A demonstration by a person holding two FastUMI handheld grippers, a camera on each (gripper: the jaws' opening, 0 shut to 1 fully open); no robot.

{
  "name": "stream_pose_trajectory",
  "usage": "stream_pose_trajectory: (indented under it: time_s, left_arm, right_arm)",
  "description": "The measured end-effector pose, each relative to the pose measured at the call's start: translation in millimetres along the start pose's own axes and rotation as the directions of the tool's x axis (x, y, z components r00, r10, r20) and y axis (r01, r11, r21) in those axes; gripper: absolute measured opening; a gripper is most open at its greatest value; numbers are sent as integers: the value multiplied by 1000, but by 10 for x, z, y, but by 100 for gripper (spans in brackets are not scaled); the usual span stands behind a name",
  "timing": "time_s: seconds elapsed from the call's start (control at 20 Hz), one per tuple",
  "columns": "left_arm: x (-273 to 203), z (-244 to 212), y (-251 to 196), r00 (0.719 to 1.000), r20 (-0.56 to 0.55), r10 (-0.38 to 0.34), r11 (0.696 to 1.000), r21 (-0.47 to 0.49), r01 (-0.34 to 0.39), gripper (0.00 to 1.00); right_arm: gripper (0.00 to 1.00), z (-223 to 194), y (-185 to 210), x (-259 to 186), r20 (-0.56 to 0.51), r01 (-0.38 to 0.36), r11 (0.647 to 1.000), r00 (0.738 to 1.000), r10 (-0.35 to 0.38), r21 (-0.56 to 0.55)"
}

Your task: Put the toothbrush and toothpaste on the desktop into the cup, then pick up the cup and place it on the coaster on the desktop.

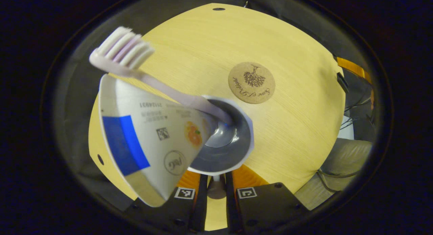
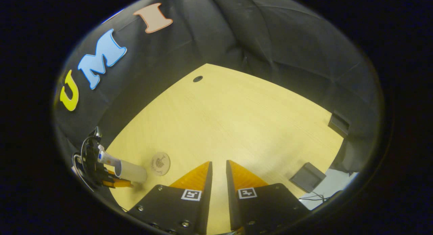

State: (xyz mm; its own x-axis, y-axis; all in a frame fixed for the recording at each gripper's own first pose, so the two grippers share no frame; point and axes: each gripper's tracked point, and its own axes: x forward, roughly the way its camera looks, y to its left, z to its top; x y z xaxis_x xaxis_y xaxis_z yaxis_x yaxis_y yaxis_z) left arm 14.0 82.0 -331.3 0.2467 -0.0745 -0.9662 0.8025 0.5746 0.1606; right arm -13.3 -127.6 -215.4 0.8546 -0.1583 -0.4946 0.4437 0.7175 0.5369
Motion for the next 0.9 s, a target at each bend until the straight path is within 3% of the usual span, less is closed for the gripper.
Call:
stream_pose_trajectory:
  time_s: [0.05, 0.1, 0.2, 0.45, 0.9]
  left_arm:
    - [1, 48, 2, 1000, 16, 0, 1000, -7, 0, 32]
    - [-7, 85, -10, 1000, 28, 1, 1000, -24, 0, 24]
    - [-36, 111, -16, 999, 44, 6, 999, -52, -4, 19]
    - [-135, 204, -44, 997, 82, -15, 997, -73, 21, 19]
    - [-251, 851, -391, 994, 98, -58, 997, 59, 53, 18]
  right_arm:
    - [25, 6, -4, 9, -3, 0, 1000, 1000, 0, 6]
    - [25, 5, -13, 14, -3, 0, 1000, 1000, 0, 7]
    - [25, 0, -1, 26, -7, -2, 1000, 1000, 2, 0]
    - [25, -31, 49, 54, -23, -21, 1000, 1000, 20, -21]
    - [25, 1, -195, -10, -18, 5, 999, 1000, -4, 46]
